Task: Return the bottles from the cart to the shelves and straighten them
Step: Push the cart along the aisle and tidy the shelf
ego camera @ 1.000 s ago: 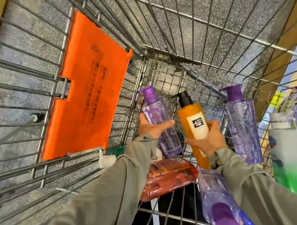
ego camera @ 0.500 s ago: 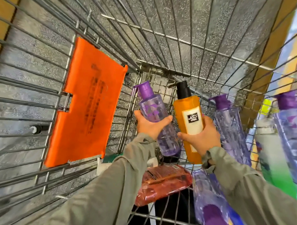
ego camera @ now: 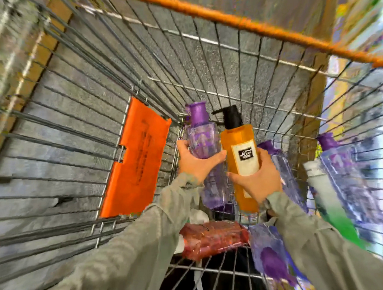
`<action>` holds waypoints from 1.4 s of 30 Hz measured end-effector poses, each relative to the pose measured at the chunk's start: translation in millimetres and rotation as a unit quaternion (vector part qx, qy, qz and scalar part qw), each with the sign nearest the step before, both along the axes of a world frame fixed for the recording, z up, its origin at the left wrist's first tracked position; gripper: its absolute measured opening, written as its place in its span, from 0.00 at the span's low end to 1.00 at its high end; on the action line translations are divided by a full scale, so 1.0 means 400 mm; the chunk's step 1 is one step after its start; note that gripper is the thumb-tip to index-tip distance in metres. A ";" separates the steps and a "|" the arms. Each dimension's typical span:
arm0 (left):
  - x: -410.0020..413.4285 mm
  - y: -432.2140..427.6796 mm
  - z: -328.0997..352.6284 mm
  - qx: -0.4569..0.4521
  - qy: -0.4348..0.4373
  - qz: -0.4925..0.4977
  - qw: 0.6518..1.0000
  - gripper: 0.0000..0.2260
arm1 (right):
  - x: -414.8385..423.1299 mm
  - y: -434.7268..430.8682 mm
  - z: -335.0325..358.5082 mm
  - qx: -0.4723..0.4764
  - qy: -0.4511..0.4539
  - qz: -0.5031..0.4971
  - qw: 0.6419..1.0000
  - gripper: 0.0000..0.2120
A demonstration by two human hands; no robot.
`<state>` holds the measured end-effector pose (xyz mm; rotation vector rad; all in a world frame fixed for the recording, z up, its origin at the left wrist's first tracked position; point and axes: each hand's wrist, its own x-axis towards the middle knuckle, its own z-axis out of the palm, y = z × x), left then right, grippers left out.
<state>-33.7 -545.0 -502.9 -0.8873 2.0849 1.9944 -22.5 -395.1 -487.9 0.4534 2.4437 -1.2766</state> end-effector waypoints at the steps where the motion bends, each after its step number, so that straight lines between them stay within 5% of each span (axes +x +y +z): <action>1: -0.001 -0.003 0.012 -0.004 0.010 -0.004 1.000 0.29 | 0.001 -0.005 0.016 -0.004 0.008 -0.005 1.000 0.39; 23: 0.051 -0.063 0.546 -0.025 0.186 -0.130 0.974 0.33 | 0.116 -0.078 0.518 -0.080 0.218 -0.146 0.962 0.34; 42: 0.172 0.026 0.904 0.042 0.326 -0.249 0.911 0.32 | 0.358 -0.021 0.847 -0.027 0.344 -0.285 0.894 0.34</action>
